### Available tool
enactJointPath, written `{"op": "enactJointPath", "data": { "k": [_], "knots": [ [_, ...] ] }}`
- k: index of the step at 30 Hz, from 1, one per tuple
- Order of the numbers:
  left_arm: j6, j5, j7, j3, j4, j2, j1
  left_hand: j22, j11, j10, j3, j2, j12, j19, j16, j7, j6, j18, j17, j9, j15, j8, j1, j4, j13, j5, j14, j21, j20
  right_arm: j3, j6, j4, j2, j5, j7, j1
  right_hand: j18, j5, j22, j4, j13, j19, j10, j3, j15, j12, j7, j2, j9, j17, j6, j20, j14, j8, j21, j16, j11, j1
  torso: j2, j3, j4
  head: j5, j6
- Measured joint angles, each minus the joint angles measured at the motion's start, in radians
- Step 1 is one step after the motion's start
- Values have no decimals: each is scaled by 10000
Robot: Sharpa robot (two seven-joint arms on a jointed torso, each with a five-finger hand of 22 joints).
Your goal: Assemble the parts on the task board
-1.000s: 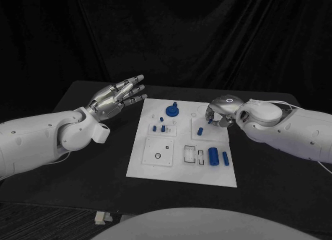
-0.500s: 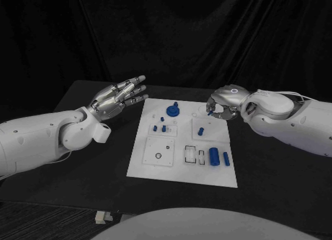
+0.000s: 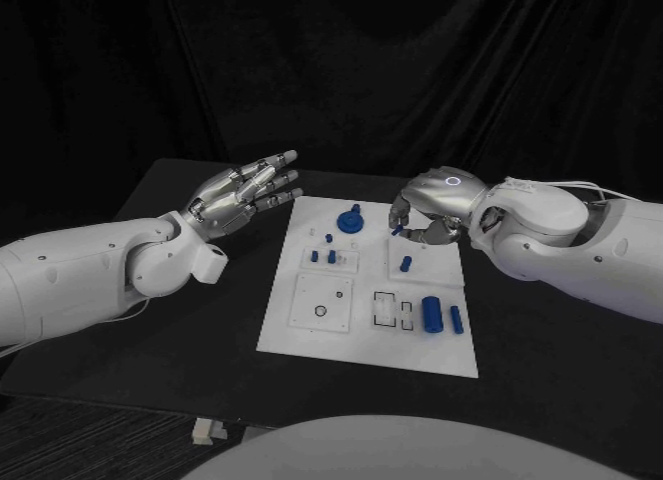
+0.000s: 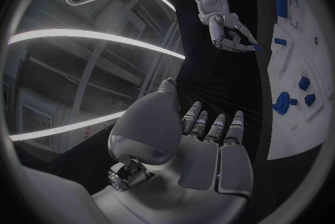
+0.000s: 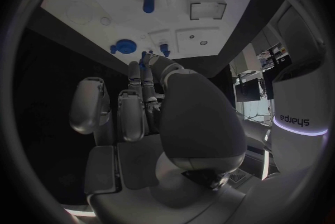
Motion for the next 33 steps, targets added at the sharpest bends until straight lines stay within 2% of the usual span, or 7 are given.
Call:
{"op": "enactJointPath", "data": {
  "k": [1,4,8,15,21,26,33],
  "knots": [
    [0,0,0,0,3,-4,0,1,0,0,0,0,0,-8,0,0,0,1,0,0,0,0,0,0,0,0,0,0,-1,0,55,103,65,1,-16,0,0,0,0,0,0,0,2,0,1,0,65,0,84,-5,-67,0,0,0,0,0,2,0,0,0,0,20,0],
    [0,0,0,0,11,-17,-1,1,0,0,0,0,0,-3,0,0,0,0,0,0,0,0,0,0,0,0,0,0,-1,0,184,289,231,3,-46,-18,0,0,0,0,0,0,13,0,95,0,66,0,84,-43,-67,1,94,0,0,0,13,0,-3,-1,0,97,0],
    [-1,0,0,0,31,-46,-3,3,0,0,-2,0,3,186,0,1,1,2,1,0,0,0,0,-3,0,0,0,0,13,2,370,423,532,6,-86,-158,1,0,0,-114,-4,0,12,116,88,-2,67,0,84,-44,-68,1,87,0,-2,0,14,0,-3,-1,2,162,0],
    [-5,0,2,0,59,-65,-4,0,2,2,-39,0,5,187,0,68,68,2,0,0,0,0,0,-39,0,0,0,0,15,1,798,454,1068,9,-118,-484,0,0,0,-121,-4,-4,12,123,88,-2,67,1,84,-57,-69,3,86,0,-10,-1,14,1,7,-1,13,144,0],
    [-9,1,2,0,100,-81,-5,-17,35,36,-39,0,6,186,0,69,68,2,0,0,0,0,0,-39,0,1,0,0,15,-8,1128,271,1387,10,-124,-820,1,0,0,-121,-7,-74,11,123,89,-3,67,51,82,-64,-69,72,86,-1,-10,-1,15,52,11,-1,15,209,0],
    [-11,1,2,0,121,-116,-5,-17,36,36,-39,0,6,186,0,69,68,2,1,0,0,0,1,-39,0,1,0,-1,15,-3,1332,23,1603,10,-173,-936,1,0,0,-121,-6,-74,11,123,89,-3,69,51,82,-92,-71,72,86,-1,-52,-1,15,52,12,0,15,255,0],
    [-14,1,2,-1,129,-126,-5,-16,38,36,-39,1,87,186,0,69,68,2,0,0,0,0,1,-39,0,1,0,0,15,0,1532,-213,1880,11,-319,-1022,2,0,0,-122,-5,-75,11,123,90,-2,154,51,83,-114,-159,72,85,-1,-106,-1,15,52,7,-5,17,227,0]
  ]
}}
